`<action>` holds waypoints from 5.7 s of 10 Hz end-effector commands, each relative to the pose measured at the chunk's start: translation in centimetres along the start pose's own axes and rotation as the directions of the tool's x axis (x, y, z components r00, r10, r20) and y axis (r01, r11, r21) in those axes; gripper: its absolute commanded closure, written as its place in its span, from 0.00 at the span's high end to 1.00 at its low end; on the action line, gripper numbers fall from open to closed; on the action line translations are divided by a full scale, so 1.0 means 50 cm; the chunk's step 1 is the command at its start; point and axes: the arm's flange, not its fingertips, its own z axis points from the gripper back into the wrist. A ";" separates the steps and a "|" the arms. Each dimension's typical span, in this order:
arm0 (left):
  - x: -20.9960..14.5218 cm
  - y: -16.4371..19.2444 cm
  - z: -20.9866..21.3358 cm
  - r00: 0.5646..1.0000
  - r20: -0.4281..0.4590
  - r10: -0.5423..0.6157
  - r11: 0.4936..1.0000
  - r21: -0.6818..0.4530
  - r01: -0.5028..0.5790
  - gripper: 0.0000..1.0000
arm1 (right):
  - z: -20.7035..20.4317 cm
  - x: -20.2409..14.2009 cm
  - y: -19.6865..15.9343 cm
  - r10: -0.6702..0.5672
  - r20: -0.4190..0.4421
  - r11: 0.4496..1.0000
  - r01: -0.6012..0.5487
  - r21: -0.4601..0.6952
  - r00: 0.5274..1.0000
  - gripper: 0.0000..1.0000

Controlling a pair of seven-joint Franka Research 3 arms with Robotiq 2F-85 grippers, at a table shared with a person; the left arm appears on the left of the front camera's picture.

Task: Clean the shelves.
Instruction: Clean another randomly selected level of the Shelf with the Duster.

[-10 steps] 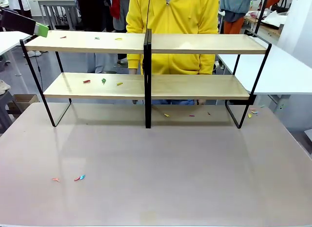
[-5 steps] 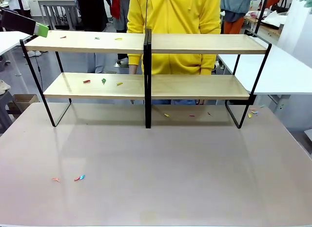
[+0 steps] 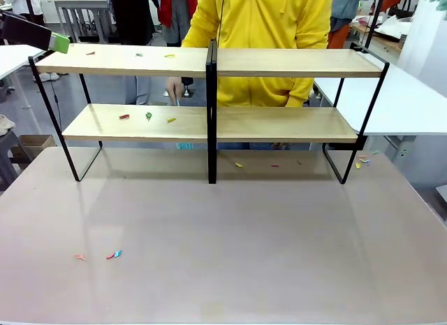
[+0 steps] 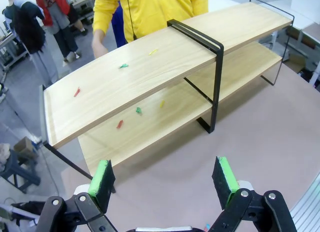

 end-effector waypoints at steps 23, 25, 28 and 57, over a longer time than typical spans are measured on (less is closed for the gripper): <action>-0.002 0.002 -0.001 1.000 -0.002 -0.007 1.000 0.003 0.007 1.00 | -0.650 0.002 0.228 0.102 -0.793 0.995 -0.063 0.080 0.601 0.12; -0.002 0.002 -0.001 1.000 -0.002 -0.007 1.000 0.003 0.007 1.00 | -0.709 0.003 0.273 0.128 -0.794 0.992 -0.086 0.095 0.594 0.12; -0.002 0.002 -0.001 1.000 -0.002 -0.007 1.000 0.003 0.007 1.00 | -0.768 0.007 0.337 -0.006 -0.780 1.000 0.026 0.013 0.626 0.12; -0.002 0.002 -0.001 1.000 -0.002 -0.007 1.000 0.003 0.007 1.00 | -0.982 -0.045 0.306 -0.918 -0.307 0.370 0.819 -0.438 0.250 0.12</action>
